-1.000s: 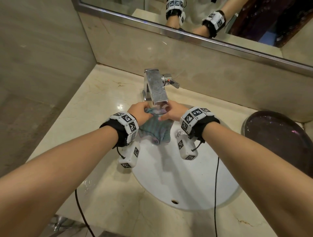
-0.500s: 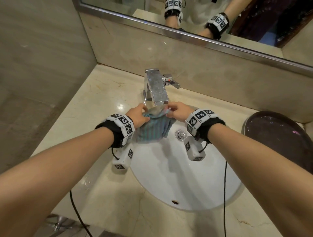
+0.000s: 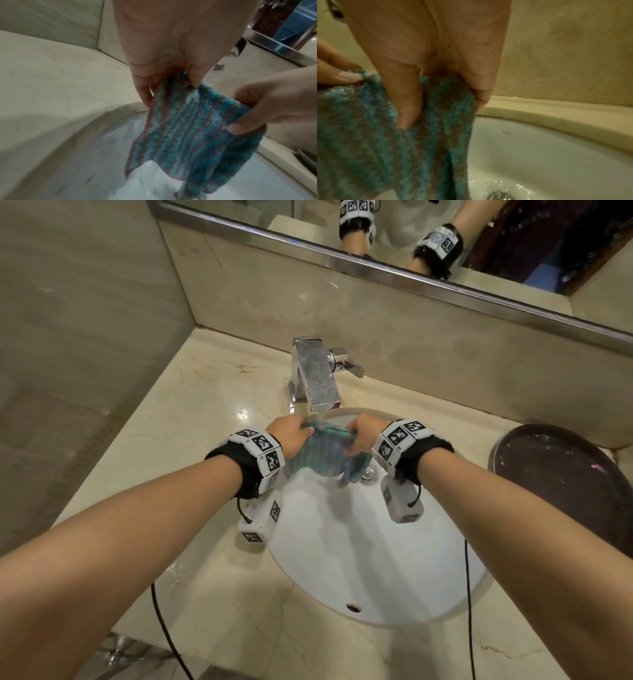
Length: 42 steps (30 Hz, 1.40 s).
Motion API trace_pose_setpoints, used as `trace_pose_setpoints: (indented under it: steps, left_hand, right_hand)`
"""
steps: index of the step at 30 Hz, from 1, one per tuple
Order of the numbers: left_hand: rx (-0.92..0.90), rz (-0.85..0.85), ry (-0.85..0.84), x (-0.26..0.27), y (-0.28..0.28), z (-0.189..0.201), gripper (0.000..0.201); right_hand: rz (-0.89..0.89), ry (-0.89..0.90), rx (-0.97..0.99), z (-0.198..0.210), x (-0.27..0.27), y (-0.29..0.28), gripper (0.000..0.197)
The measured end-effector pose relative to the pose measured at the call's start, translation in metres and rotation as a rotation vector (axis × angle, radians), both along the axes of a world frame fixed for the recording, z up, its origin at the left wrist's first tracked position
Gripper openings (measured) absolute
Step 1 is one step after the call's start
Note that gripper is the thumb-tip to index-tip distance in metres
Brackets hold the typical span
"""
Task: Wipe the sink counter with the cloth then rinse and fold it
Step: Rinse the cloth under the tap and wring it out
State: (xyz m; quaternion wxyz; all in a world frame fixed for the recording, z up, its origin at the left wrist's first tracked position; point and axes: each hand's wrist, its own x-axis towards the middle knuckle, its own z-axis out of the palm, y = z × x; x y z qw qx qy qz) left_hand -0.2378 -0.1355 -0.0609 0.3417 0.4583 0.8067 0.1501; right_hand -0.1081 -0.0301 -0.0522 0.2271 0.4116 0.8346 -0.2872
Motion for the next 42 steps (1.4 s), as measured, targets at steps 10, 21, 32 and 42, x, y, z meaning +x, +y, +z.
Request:
trace_pose_setpoints:
  steps: [10,21,32,42]
  left_hand:
    - [0.038,0.205,-0.209,-0.003,0.009,-0.013,0.036]
    - [0.027,0.236,-0.174,-0.014,0.002,-0.021,0.029]
    - [-0.075,0.074,-0.067,-0.018,-0.005,-0.021,0.042]
    - [0.028,-0.013,-0.021,-0.009,0.002,-0.010,0.026]
  right_hand:
    - [-0.528,0.349,-0.300,-0.013,0.008,0.005,0.009]
    - [-0.363,0.084,-0.230,-0.012,0.014,0.010,0.059]
    - [-0.495,0.413,-0.564,0.001,-0.008,-0.001,0.025]
    - [-0.404,0.311,-0.488,0.005,-0.013,-0.005,0.037]
